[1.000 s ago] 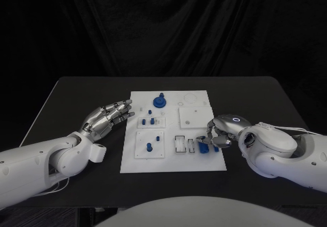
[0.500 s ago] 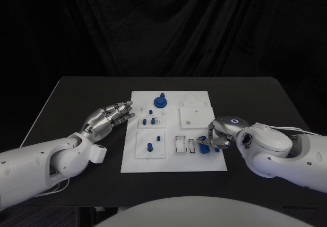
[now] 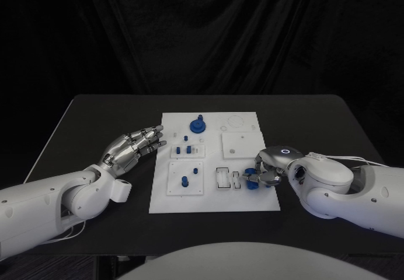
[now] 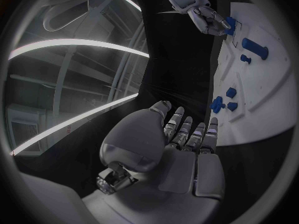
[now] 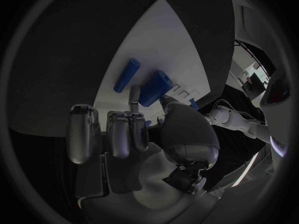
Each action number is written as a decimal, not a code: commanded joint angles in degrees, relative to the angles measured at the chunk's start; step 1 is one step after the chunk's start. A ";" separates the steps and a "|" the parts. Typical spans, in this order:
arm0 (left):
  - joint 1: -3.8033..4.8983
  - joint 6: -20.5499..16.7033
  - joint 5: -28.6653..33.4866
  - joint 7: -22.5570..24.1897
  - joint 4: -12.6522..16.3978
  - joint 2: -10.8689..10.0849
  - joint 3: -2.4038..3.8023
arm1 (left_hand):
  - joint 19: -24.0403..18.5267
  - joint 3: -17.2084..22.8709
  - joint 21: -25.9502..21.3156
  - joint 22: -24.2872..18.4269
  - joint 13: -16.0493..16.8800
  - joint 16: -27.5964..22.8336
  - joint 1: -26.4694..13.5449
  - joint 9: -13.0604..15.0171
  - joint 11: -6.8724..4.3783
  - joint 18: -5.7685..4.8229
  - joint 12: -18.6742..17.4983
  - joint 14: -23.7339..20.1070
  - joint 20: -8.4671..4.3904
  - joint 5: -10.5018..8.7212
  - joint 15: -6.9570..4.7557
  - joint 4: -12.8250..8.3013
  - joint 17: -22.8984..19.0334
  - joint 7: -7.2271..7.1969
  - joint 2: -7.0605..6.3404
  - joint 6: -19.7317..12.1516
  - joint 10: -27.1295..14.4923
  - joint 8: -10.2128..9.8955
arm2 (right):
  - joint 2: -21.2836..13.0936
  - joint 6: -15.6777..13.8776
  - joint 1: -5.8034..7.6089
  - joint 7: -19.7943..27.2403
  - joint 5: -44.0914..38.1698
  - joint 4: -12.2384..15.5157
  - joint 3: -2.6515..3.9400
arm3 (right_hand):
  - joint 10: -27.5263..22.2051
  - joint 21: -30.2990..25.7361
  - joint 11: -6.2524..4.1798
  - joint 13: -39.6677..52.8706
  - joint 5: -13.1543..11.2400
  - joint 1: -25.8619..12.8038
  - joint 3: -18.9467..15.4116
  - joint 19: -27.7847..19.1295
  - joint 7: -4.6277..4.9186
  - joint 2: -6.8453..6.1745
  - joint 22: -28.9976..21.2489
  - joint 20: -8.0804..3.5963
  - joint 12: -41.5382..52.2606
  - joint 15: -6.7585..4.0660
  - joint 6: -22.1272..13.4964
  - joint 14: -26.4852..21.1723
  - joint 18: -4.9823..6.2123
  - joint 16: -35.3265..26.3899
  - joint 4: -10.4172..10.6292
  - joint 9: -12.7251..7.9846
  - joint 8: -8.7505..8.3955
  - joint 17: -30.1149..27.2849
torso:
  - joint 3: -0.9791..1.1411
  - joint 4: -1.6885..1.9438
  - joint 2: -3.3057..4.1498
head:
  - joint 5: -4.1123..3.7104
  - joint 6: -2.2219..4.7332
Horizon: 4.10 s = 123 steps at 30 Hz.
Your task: Assemble the parts on the task board
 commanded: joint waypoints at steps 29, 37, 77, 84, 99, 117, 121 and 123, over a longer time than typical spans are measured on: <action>-0.57 1.48 0.04 -0.38 0.15 0.24 0.04 | 0.11 1.20 0.08 -0.61 0.07 0.22 -0.55 -0.05 1.06 -0.84 0.11 0.30 0.08 0.24 0.03 -0.01 0.05 0.82 -0.36 -0.08 0.15 0.12 | 0.36 -9.13 -0.45 7.97 9.53 -0.49 0.03 | 5.96 0.61 -0.63 15.09 34.88 12.02 8.56 4.23 -0.58 -3.42 12.77 -0.83 0.31 -0.85 1.40 6.02 -0.05 0.14 -7.25 5.92 -3.84 15.08 | 0.02 -0.08 0.01 | 1.02 0.00; -0.67 1.51 0.04 -0.40 0.18 0.15 0.04 | 0.14 1.34 0.08 -0.58 0.08 0.27 -0.56 -0.05 1.14 -0.85 0.17 0.34 0.08 0.25 0.06 0.00 0.06 0.84 -0.35 -0.06 0.18 0.13 | -0.40 -14.99 -0.43 11.16 13.52 1.80 0.12 | 5.96 0.98 -0.94 15.09 35.03 8.89 9.32 4.35 -0.93 -3.70 12.88 -1.06 0.31 -1.10 2.18 6.02 -0.14 0.14 -6.30 8.31 -2.96 15.08 | -0.01 0.02 -0.04 | 1.04 0.00; -0.72 1.56 0.04 -0.59 -0.01 0.61 0.05 | 0.21 1.60 0.10 -0.53 0.08 0.31 -0.60 -0.04 1.19 -0.87 0.16 0.35 0.08 0.24 0.08 0.00 0.06 0.90 -0.39 0.06 0.20 0.16 | 5.76 -8.79 -0.45 6.98 17.73 -2.34 0.16 | 5.96 -0.14 -0.67 15.09 8.46 2.87 5.91 4.12 -0.60 -0.80 12.52 -0.94 0.31 -0.92 3.60 5.79 0.12 -0.21 -0.14 11.76 -6.68 13.92 | -0.08 0.00 0.03 | 1.02 0.00; -0.74 1.66 0.04 -0.62 -0.16 0.71 0.05 | 0.21 1.60 0.10 -0.53 0.08 0.31 -0.60 -0.04 1.19 -0.87 0.16 0.35 0.08 0.24 0.08 0.00 0.06 0.90 -0.39 0.06 0.20 0.16 | 6.18 -9.95 -0.45 7.38 17.89 -2.62 0.16 | 5.96 -0.28 -0.64 15.09 6.15 1.41 5.14 4.10 -0.57 0.19 12.48 -0.88 0.31 -0.86 3.91 5.76 0.14 -0.25 0.13 11.90 -7.11 13.77 | -0.07 0.02 0.01 | 1.11 0.00; -0.77 1.87 0.04 -0.58 -0.21 0.86 0.05 | 0.25 1.84 0.11 -0.52 0.06 0.34 -0.63 -0.04 1.18 -0.89 0.08 0.35 0.09 0.26 0.11 0.01 0.07 0.93 -0.37 0.10 0.14 0.16 | 6.96 -10.94 -0.45 8.33 18.95 -3.02 0.17 | 5.96 -2.53 -0.65 15.09 4.75 -0.29 4.20 3.55 -0.60 1.08 11.78 -0.83 0.31 -0.86 4.31 5.72 0.64 -0.33 0.15 12.20 -7.49 13.53 | -0.07 -0.01 0.02 | 1.29 0.00; -0.82 2.27 0.04 -0.57 0.00 0.99 0.05 | 0.26 2.13 0.11 -0.55 0.05 0.33 -0.67 -0.06 1.17 -0.93 0.00 0.30 0.09 0.27 0.19 0.05 0.06 0.94 -0.31 -0.01 0.07 0.14 | 6.86 -11.69 -0.45 8.90 19.14 -3.29 0.18 | 5.96 -2.55 -0.58 15.09 0.92 -4.91 0.23 3.59 -0.52 2.52 11.83 -0.78 0.31 -0.81 4.70 5.72 0.61 -0.32 0.22 12.96 -8.47 13.53 | -0.04 -0.05 0.00 | 1.41 0.00; -0.83 2.28 0.04 -0.63 -0.07 0.95 0.05 | 0.26 2.13 0.11 -0.55 0.05 0.33 -0.67 -0.06 1.17 -0.93 0.00 0.30 0.09 0.27 0.19 0.05 0.06 0.94 -0.31 -0.01 0.07 0.14 | 6.66 -12.20 -0.45 9.42 19.65 -3.17 0.18 | 5.96 -2.60 -0.58 15.09 0.12 -5.28 -0.27 3.59 -0.52 2.80 11.82 -0.78 0.31 -0.80 4.81 5.71 0.62 -0.34 0.25 13.07 -8.56 13.47 | -0.04 -0.03 0.02 | 1.53 0.00; -0.84 2.28 0.04 -0.64 -0.11 0.94 0.05 | 0.26 2.13 0.11 -0.55 0.05 0.33 -0.67 -0.06 1.17 -0.93 0.00 0.30 0.09 0.27 0.19 0.05 0.06 0.94 -0.31 -0.01 0.07 0.14 | 6.58 -12.29 -0.45 9.65 19.88 -3.09 0.18 | 5.96 -2.59 -0.58 15.09 0.09 -5.30 -0.30 3.59 -0.53 2.83 11.82 -0.78 0.31 -0.80 4.82 5.72 0.61 -0.32 0.24 13.08 -8.57 13.54 | -0.03 -0.08 0.02 | 1.58 0.00</action>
